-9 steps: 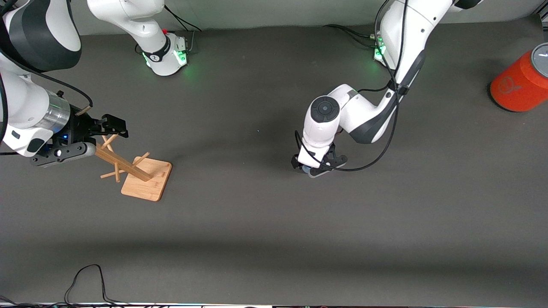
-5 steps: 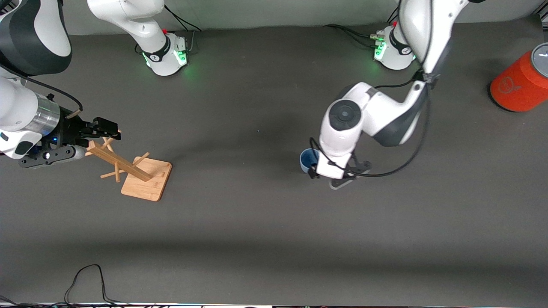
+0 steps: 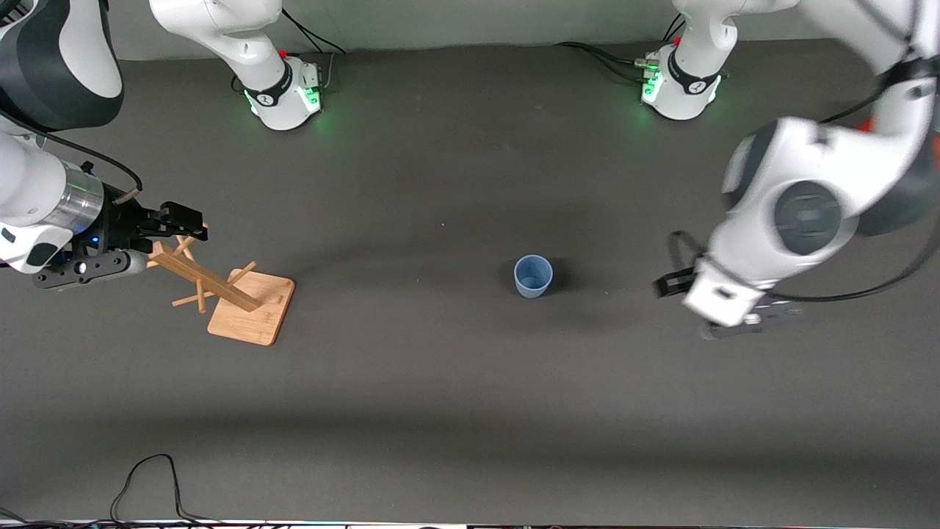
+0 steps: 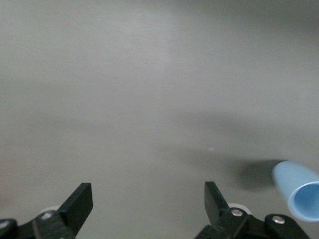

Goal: Rotate and upright cup with both arms

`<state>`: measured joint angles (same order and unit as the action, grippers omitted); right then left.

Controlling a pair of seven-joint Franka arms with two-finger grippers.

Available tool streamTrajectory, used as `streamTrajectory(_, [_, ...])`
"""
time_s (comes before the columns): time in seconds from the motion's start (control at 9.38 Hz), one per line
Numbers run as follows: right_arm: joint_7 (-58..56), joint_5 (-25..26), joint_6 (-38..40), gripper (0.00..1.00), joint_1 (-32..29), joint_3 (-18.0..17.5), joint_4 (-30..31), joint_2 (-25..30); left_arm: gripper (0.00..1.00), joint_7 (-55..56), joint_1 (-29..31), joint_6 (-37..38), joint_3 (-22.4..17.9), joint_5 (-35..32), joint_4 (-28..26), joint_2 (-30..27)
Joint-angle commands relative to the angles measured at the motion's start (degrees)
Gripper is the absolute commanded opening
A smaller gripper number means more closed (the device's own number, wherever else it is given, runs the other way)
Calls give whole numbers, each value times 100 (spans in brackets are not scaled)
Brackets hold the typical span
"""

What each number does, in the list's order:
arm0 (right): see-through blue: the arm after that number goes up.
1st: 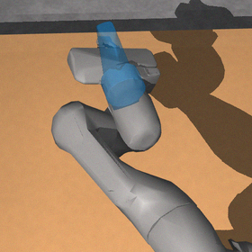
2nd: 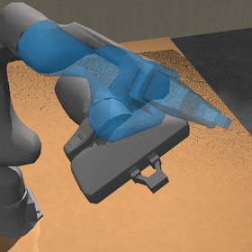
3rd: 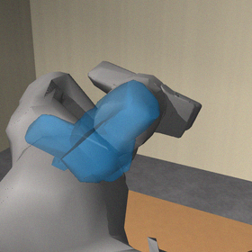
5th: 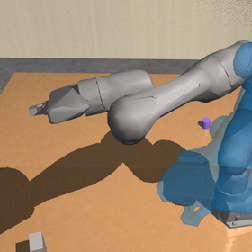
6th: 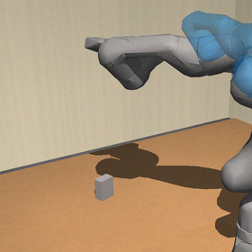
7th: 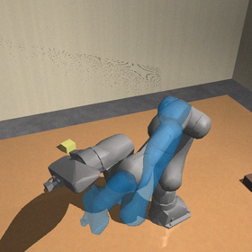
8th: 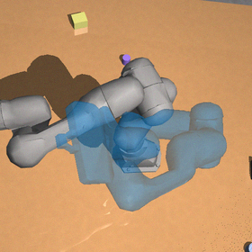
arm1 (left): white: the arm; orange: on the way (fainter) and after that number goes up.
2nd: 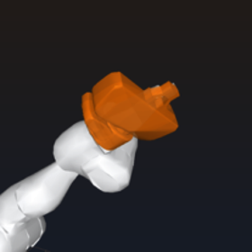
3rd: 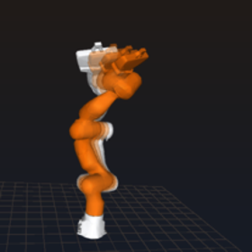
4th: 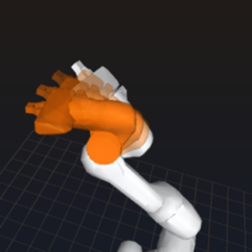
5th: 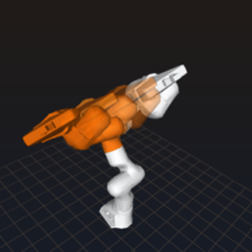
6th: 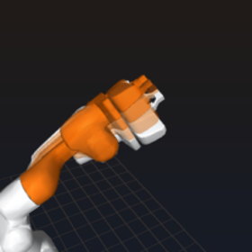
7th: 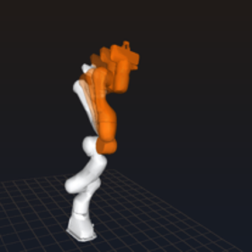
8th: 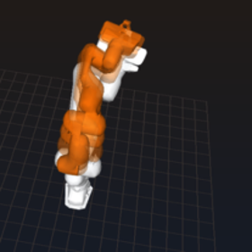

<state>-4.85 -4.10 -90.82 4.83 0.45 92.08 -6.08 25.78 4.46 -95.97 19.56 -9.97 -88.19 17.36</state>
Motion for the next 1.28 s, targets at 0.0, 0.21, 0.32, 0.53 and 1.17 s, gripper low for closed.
streamTrajectory(0.0, [-8,-91,117,100,-35,-1,-138,-43,100,-1306,824,53,39,231,-776,-1002])
streamTrajectory(0.21, [-7,-82,117,100,-26,-1,-138,-43,100,-2886,1747,131,22,845,-814,-1610])
streamTrajectory(0.32, [-33,-82,117,100,-34,-1,-138,-43,100,-3190,1916,297,13,1004,-806,-1813])
streamTrajectory(0.53, [-60,-73,117,100,-17,-1,-138,-34,100,-3184,1901,334,13,1015,-823,-2051])
streamTrajectory(1.17, [-95,-12,424,100,0,175,-94,405,100,-3158,1795,272,66,777,-893,-2219])
